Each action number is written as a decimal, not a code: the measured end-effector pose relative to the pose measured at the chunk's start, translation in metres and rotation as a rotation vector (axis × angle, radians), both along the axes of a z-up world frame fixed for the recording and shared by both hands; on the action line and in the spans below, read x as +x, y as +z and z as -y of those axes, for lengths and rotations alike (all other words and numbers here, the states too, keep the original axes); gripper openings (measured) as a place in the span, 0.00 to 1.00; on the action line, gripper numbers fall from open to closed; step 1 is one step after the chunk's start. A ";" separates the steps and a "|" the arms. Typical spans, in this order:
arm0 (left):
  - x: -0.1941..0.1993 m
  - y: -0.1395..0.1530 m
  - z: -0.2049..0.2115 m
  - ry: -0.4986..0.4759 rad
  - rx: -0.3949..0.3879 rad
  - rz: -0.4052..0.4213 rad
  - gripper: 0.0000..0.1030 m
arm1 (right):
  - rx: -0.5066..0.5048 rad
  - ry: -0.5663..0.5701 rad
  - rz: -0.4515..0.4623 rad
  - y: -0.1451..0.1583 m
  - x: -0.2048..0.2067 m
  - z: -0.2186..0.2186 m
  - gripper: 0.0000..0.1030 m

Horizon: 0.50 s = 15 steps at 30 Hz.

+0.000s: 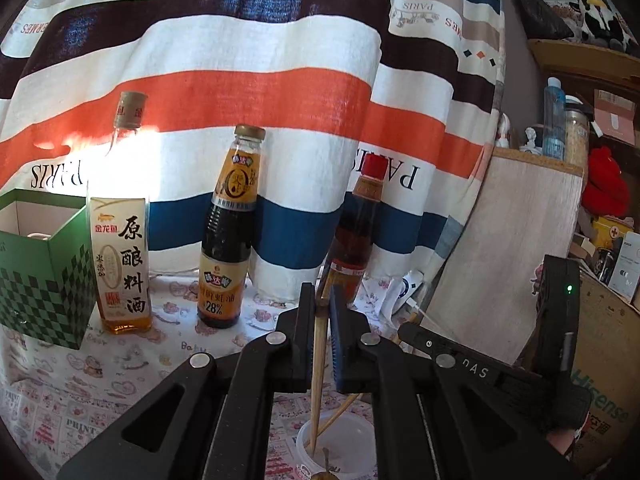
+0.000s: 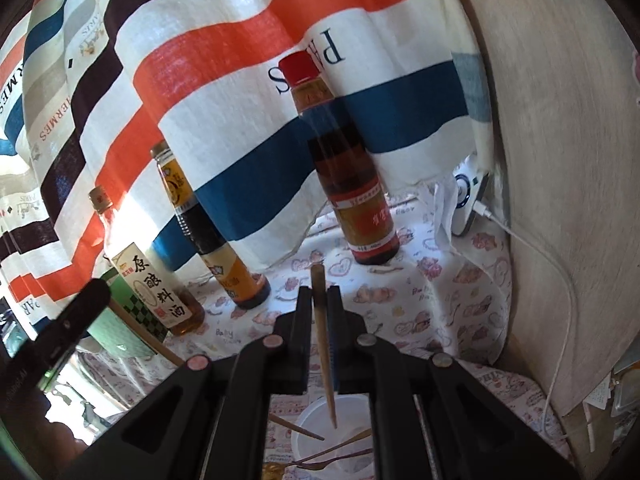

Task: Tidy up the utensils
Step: 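Carry both held chopsticks over the white container and lower them in, then open both tools to release the chopsticks into the container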

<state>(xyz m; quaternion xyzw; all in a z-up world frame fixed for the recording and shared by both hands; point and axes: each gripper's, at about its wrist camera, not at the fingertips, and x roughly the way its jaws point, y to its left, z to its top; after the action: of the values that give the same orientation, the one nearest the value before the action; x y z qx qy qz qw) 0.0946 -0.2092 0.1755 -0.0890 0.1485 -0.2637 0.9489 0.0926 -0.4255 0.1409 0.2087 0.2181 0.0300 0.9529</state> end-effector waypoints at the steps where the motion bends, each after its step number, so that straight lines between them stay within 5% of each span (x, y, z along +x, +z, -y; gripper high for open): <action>1: 0.001 -0.004 0.002 -0.005 0.000 -0.007 0.06 | 0.010 0.006 -0.012 -0.001 0.003 0.000 0.07; 15: 0.009 -0.038 0.017 0.017 0.090 -0.032 0.06 | 0.032 0.019 -0.114 -0.017 0.018 0.005 0.09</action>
<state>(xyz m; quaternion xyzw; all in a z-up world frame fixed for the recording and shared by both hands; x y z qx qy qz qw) 0.1037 -0.2258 0.1371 -0.0515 0.1745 -0.2471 0.9518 0.1107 -0.4304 0.1242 0.2233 0.2736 0.0309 0.9351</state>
